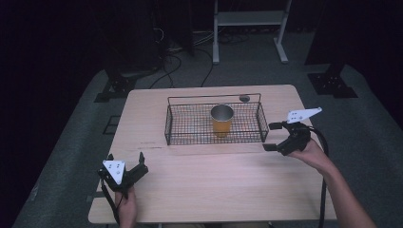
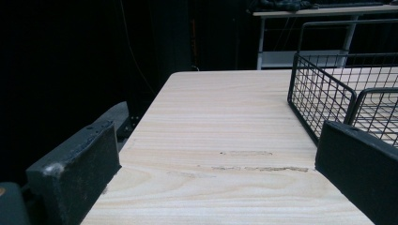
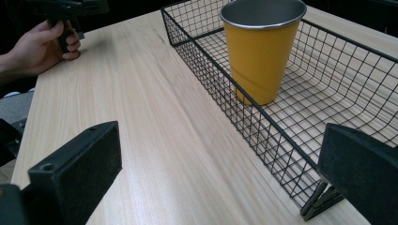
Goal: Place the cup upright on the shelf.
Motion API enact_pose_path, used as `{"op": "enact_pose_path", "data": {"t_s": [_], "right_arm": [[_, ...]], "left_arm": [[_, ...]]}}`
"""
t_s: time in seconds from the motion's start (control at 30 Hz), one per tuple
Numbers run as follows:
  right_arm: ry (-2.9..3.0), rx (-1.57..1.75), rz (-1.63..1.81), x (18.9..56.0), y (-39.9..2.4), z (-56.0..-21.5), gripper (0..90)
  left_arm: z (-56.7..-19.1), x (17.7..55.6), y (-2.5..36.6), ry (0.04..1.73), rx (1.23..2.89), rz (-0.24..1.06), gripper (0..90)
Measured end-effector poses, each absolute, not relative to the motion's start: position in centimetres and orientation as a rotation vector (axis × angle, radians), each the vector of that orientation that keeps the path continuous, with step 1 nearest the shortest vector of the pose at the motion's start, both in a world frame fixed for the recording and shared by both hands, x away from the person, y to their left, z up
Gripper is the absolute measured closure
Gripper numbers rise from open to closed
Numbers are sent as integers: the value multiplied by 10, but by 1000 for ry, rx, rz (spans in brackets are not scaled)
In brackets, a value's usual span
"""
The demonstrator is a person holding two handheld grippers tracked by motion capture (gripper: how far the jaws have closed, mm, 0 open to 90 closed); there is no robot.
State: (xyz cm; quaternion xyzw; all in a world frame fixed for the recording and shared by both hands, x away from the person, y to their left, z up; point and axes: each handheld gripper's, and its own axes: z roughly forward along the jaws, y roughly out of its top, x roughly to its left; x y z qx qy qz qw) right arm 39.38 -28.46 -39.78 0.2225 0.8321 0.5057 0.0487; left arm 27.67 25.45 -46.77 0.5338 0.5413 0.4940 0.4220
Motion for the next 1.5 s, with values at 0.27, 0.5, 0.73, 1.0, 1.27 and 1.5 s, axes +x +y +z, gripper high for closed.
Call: {"op": "enact_pose_path", "data": {"t_s": [0.27,0.5,0.73,1.0,1.27,1.5], "right_arm": [[2523,673,1559,382,-287,-402,0],[2507,667,1570,371,-289,-407,0],[2493,691,1578,362,-294,-416,0],[2480,710,1578,352,-297,-424,0],[2437,750,1603,339,-301,-437,0],[2295,792,1668,313,-301,-448,45]], "left_arm": [[-468,277,254,1356,1337,1236,0],[-468,277,255,1356,1338,1236,0],[-468,276,254,1357,1341,1237,0],[-468,276,254,1355,1340,1237,0],[-468,277,254,1357,1340,1238,0],[-468,277,254,1358,1341,1240,0]]}}
